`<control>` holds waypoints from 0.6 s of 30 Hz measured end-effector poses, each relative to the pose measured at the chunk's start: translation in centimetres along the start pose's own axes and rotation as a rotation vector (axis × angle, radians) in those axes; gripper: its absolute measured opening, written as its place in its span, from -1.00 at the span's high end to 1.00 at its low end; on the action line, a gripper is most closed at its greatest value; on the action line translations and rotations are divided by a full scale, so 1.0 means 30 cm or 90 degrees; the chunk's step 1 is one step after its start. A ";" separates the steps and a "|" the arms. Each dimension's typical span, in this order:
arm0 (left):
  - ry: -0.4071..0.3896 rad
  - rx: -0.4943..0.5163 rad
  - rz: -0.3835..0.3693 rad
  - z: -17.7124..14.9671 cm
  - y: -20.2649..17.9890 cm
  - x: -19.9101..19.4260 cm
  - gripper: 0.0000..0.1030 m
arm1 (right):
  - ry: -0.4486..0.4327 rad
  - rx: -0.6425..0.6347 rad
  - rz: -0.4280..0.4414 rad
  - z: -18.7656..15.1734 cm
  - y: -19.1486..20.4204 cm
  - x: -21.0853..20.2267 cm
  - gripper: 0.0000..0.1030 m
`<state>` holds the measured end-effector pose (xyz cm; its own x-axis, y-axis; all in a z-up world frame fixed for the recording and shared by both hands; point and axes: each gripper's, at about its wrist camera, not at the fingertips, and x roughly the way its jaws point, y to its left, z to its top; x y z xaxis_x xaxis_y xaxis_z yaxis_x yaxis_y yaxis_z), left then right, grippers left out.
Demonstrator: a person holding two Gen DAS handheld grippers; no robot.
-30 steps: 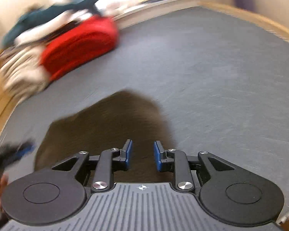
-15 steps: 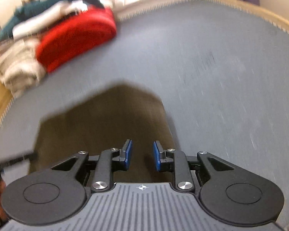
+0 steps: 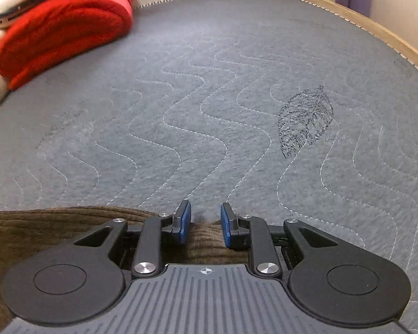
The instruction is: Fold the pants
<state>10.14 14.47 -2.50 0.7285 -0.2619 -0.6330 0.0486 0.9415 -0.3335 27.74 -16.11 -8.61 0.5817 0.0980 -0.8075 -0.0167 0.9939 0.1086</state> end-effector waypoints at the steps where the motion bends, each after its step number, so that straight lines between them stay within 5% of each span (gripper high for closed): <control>1: 0.018 0.001 0.010 -0.003 0.006 0.018 0.67 | 0.004 -0.003 0.001 0.007 -0.002 0.000 0.55; 9: 0.011 -0.009 -0.002 0.005 0.039 -0.020 0.66 | -0.056 -0.027 0.031 -0.050 -0.068 -0.323 0.42; 13: 0.041 0.028 -0.032 -0.014 0.027 -0.052 0.54 | -0.002 -0.055 0.071 -0.169 -0.087 -0.469 0.20; 15: 0.081 0.052 -0.021 -0.046 0.010 -0.044 0.48 | 0.039 -0.056 0.077 -0.233 -0.101 -0.506 0.14; 18: 0.074 0.082 0.006 -0.071 -0.024 -0.080 0.41 | 0.120 -0.013 0.046 -0.344 -0.138 -0.497 0.10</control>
<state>6.91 13.97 -2.22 0.6461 -0.2691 -0.7143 0.1348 0.9613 -0.2402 10.74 -21.16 -2.99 0.4156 0.1746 -0.8926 -0.0698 0.9846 0.1601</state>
